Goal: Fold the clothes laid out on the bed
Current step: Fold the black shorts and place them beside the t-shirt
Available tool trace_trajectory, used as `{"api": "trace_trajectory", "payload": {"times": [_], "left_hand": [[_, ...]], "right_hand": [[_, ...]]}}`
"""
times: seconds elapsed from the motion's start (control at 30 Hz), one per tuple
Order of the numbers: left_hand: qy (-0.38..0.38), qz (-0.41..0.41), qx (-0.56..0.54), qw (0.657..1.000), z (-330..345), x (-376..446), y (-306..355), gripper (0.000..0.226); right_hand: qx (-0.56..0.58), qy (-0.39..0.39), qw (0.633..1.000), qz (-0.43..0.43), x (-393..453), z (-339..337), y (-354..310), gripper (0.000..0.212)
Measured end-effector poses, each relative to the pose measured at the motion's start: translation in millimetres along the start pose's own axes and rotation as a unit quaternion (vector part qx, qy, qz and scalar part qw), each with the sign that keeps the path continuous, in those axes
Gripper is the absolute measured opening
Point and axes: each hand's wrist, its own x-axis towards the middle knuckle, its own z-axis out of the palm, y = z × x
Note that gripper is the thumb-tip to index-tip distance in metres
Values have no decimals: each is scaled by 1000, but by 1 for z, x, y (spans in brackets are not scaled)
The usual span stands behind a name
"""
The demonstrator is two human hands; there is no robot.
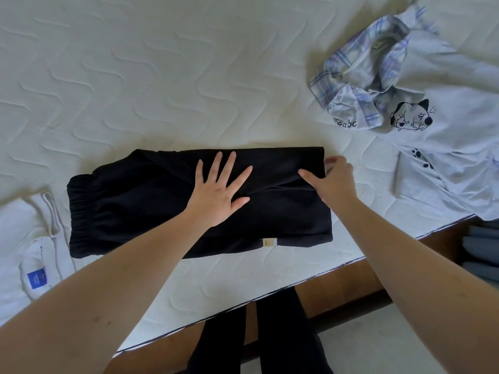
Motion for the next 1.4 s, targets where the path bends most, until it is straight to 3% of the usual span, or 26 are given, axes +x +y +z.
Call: {"api": "trace_trajectory", "payload": {"times": [0.1, 0.17, 0.27, 0.6, 0.73, 0.87, 1.03, 1.27, 1.4], "left_hand": [[4, -5, 1, 1000, -1, 0, 3, 73], [8, -6, 0, 1000, 0, 0, 4, 73], [9, -5, -6, 1000, 1, 1, 4, 72], [-5, -1, -5, 1000, 0, 1, 2, 72], [-1, 0, -3, 1000, 0, 1, 2, 72], [23, -2, 1, 1000, -2, 0, 4, 73], [45, 52, -6, 998, -6, -2, 9, 60], [8, 30, -109, 994, -19, 1, -3, 49], [1, 36, -130, 991, -22, 4, -10, 51]], "right_hand": [[2, 99, 994, -51, -16, 1, 7, 38], [0, 65, 997, -33, -25, 6, 13, 27], [17, 14, 1000, -1, -31, 11, 21, 28], [130, -29, 990, 35, -19, -4, 27, 21], [89, -45, 995, 23, -10, -7, 34, 22], [97, -4, 994, 47, -9, -3, 25, 37], [64, 11, 998, 13, -11, 4, 15, 38], [-29, -83, 996, -23, -16, 1, 32, 37], [36, -93, 994, -42, -13, -12, 34, 29]]}}
